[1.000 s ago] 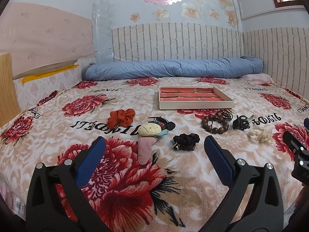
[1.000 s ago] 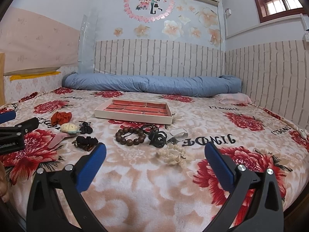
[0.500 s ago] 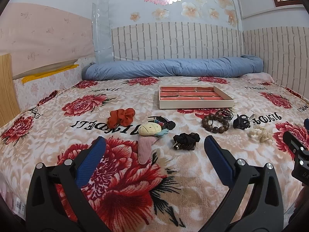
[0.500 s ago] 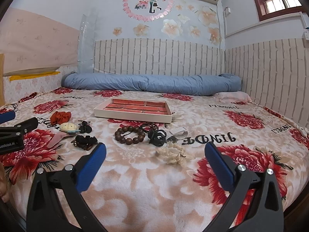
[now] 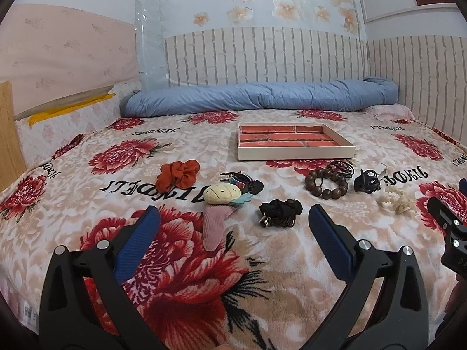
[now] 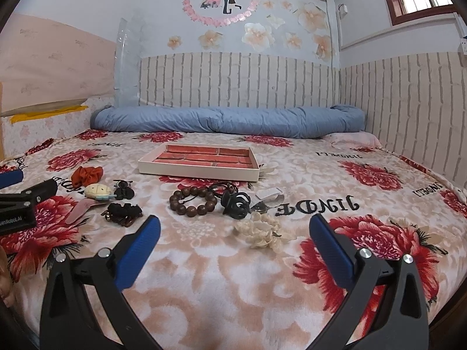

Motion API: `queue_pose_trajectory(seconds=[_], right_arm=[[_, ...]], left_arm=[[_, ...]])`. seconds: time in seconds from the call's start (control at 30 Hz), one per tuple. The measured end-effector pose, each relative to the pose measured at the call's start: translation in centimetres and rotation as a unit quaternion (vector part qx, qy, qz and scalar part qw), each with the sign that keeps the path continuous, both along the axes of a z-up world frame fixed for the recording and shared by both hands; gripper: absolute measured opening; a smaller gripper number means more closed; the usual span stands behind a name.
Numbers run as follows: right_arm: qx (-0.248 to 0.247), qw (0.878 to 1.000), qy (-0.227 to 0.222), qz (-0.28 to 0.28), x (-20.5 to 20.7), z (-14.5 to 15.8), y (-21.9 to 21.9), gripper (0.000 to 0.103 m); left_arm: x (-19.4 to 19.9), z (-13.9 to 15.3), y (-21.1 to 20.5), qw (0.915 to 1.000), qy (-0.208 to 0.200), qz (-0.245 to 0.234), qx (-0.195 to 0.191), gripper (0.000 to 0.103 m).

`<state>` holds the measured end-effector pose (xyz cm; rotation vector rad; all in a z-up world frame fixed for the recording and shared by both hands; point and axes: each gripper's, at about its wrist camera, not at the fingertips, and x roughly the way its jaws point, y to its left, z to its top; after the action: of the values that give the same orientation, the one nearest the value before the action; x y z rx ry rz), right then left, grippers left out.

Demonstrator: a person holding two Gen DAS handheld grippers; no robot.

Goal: Organize jewelry
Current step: 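Grasp the cream scrunchie with the right tool while the left tool grasps the black scrunchie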

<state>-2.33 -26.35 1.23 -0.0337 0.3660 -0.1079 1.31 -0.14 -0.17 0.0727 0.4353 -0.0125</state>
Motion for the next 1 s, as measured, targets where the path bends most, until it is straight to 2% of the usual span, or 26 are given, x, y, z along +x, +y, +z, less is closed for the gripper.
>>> queue_pose_trajectory(seconds=[0.33,0.6,0.77,1.0], right_arm=[[-0.009,1.000,0.019,-0.003,3.4,0.3,-1.0,0.099],[-0.030,0.998,0.044,-0.015,6.8,-0.2,-2.6,0.099],[-0.042,0.995,0.076,-0.039,9.5,-1.0,-4.0,0.099],[-0.032,0.993,0.105,-0.052,11.3,-2.2,-5.8,0.099]], left_arm=[[3.6,-0.2,-1.5,0.9998,0.015,-0.009,0.002,0.098],[7.5,-1.6,-2.8,0.9980,0.060,-0.020,-0.007,0.098],[9.8,-2.7,-2.9,0.9953,0.094,-0.022,-0.012,0.098],[12.0,-4.2,-2.9,0.9909,0.133,-0.017,-0.010,0.098]])
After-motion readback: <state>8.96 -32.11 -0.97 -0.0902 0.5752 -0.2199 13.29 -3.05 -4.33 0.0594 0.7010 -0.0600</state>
